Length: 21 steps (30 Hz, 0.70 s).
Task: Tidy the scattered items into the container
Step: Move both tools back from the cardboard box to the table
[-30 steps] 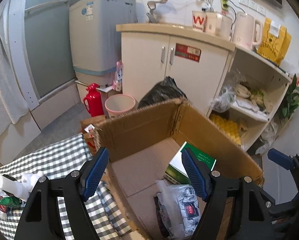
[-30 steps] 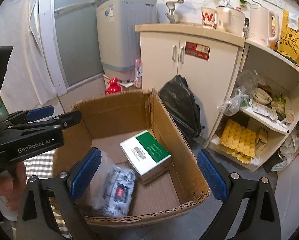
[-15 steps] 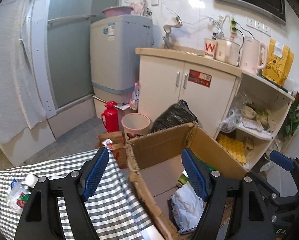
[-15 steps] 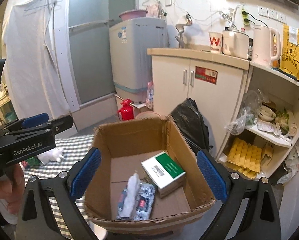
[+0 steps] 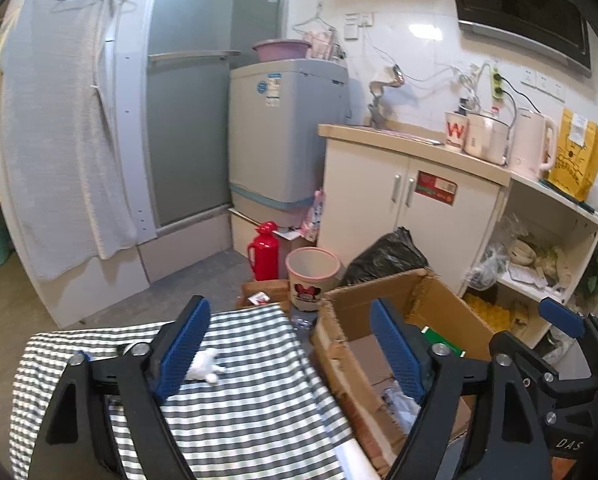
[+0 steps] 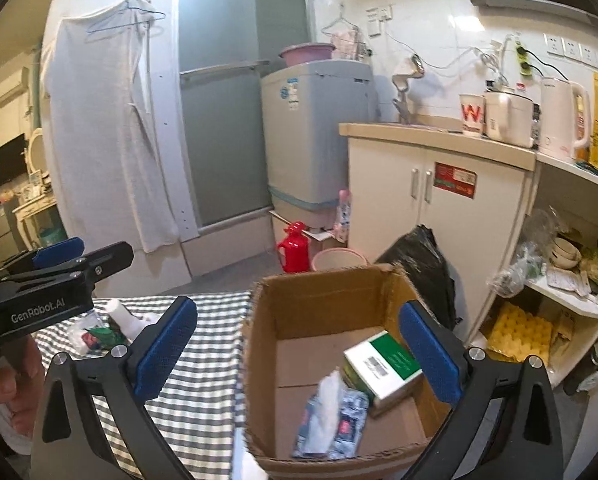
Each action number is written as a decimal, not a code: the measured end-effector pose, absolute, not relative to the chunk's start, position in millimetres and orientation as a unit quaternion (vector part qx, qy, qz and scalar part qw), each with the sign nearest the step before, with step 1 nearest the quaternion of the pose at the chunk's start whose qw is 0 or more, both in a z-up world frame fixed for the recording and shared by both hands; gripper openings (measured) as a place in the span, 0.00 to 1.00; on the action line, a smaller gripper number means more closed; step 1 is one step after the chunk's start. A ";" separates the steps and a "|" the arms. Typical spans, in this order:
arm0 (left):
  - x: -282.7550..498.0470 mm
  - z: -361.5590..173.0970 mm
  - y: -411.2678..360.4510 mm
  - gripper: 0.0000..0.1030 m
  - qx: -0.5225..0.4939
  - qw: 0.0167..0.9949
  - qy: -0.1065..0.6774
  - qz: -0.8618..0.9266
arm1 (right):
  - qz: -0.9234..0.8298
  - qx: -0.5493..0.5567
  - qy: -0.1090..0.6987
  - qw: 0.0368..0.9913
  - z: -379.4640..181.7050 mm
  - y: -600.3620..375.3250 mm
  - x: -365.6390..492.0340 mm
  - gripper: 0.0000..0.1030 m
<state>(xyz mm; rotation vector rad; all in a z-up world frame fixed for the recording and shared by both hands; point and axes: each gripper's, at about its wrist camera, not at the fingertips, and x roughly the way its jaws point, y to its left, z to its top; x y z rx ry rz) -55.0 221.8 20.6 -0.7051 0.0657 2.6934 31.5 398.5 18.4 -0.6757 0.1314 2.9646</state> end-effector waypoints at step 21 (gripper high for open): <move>-27.0 28.4 118.3 1.00 -0.234 0.045 -0.011 0.971 | 0.967 -0.239 0.044 -0.076 18.6 330.5 7.8 1.00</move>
